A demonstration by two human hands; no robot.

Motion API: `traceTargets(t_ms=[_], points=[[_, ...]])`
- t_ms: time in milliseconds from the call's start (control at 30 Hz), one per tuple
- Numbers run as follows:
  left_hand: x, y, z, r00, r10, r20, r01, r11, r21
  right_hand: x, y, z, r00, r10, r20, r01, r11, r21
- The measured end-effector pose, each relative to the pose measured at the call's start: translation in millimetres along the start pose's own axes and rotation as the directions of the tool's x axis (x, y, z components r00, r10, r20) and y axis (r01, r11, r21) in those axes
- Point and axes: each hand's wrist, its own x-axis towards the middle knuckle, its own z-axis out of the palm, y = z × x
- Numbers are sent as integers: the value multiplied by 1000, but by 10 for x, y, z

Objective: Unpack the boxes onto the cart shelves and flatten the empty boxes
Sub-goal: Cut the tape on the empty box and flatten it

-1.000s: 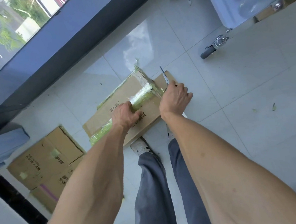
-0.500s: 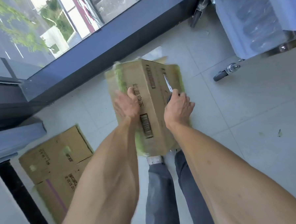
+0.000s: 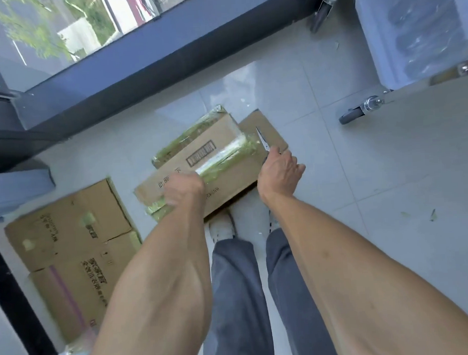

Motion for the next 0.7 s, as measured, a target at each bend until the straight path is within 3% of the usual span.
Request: traceTargets(t_ms=[33,67,100,167,500,700], points=[[22,5,13,986,146,-82,-125,968,217,-37,13,71,1000,15,24,-15,1000,-5],[34,8,48,954,291,-73,-252,910,330,-81,11,155,999,24,40,-24,1000,-10],[-10,29,68,903,430,-13,-384,819,426,-116,10,215,999,29,47,-28,999,-19],[67,78,147,837,528,145,-528,706,473,-143,-16,318,999,26,47,-24,999,-40],[729,582,574,710,594,377,-683,452,574,301,-232,661,999,-23,37,25,998,-57],[816,659,531,645,638,420,-745,403,532,240,-332,761,998,29,52,-22,992,-124]])
